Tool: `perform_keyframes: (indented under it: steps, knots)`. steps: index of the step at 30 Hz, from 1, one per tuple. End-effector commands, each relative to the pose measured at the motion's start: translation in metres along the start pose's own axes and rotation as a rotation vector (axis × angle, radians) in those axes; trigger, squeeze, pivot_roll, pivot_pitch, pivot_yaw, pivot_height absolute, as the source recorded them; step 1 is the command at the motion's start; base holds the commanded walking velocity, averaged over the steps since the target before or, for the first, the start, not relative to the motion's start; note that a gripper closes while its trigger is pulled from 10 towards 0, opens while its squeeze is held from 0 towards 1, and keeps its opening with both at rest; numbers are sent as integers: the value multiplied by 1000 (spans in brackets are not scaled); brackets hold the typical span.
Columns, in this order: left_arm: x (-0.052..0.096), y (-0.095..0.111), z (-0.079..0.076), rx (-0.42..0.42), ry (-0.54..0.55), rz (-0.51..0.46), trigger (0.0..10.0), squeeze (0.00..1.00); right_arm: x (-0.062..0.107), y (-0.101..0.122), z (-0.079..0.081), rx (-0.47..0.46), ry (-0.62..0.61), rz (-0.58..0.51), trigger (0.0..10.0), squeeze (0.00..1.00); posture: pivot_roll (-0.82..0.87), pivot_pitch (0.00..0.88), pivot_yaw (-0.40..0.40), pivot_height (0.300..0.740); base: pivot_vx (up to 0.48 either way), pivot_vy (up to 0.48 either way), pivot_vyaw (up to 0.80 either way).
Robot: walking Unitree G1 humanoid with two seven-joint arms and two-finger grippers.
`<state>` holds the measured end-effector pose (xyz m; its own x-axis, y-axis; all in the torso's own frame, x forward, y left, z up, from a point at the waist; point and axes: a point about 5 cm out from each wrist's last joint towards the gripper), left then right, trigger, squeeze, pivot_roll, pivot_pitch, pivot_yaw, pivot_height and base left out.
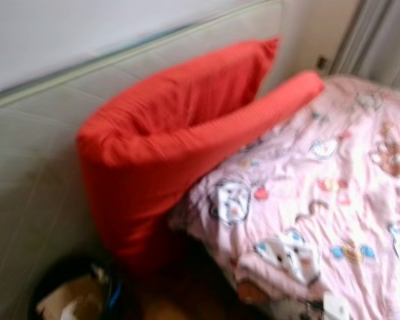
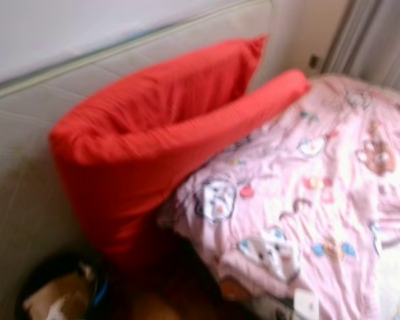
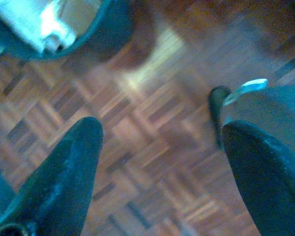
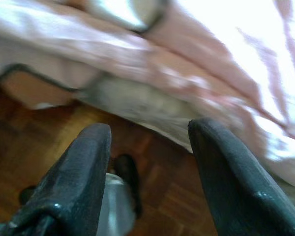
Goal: Clean up the room
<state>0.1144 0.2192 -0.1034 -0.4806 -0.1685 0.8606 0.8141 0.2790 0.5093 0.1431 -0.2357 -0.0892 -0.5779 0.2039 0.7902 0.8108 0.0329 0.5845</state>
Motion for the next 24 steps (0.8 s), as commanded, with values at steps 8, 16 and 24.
perform_keyframes:
  steps: [8, 16, 24]
  knots:
    - [2, -5, 7, -11, 10, 12, 10000, 0, 0, 2, 6, 3, 23, -14, 10000, 0, -62, 0, 48, 737, 0, 0, -756]
    - [2, -5, 8, -26, 7, 14, 10000, 0, 0, 1, 6, -11, 16, -16, 10000, 0, -76, 0, 59, 737, 0, 0, -756]
    - [2, -2, 9, -57, 1, 5, 10000, 0, 0, 1, 9, -10, 24, -18, 10000, 0, -78, 0, 71, 737, 0, -305, -757]
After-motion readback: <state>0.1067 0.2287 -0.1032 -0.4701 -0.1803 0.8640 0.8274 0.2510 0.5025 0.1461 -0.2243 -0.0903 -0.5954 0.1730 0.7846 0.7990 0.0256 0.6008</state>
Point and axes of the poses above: a point about 5 cm out from each wrist's last joint towards the gripper, its own x axis pointing back from the gripper into the wrist, its own y axis along the axis of the wrist's last joint, z = x × y, and after that the axes turned 15 degrees about x, right-handed
